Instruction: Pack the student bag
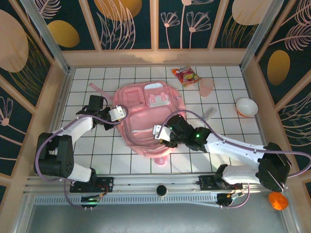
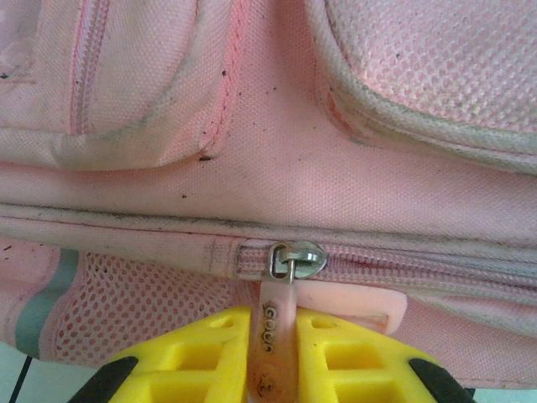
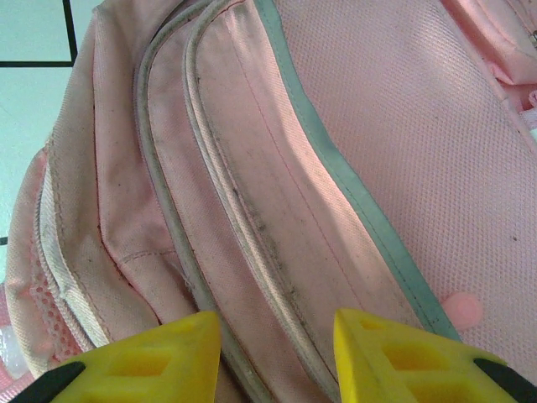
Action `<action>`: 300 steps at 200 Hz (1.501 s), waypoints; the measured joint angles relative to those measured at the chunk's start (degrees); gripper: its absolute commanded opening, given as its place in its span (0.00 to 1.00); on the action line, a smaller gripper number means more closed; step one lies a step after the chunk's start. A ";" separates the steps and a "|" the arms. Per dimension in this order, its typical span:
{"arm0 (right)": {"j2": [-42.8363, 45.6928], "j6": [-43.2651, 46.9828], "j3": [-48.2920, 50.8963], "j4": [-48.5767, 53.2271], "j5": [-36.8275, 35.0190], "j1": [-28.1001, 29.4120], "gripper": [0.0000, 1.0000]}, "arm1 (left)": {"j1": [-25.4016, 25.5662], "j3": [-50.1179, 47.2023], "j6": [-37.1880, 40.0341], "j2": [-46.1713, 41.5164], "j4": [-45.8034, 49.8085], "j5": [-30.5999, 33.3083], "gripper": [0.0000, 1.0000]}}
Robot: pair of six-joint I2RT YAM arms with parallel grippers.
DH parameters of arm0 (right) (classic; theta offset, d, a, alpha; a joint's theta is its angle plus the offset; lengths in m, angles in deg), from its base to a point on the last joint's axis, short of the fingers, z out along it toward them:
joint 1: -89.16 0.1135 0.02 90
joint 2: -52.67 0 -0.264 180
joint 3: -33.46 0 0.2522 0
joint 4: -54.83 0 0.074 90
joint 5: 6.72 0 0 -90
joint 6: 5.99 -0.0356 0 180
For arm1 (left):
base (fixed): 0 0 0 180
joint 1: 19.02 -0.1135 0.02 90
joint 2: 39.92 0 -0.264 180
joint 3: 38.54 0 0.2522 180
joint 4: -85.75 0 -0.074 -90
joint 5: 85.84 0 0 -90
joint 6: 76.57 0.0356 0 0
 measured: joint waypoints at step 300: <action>1.25 -1.49 0.00 0.11 -0.20 0.42 0.40 | 0.44 14.34 -1.66 9.09 11.54 -4.50 0.42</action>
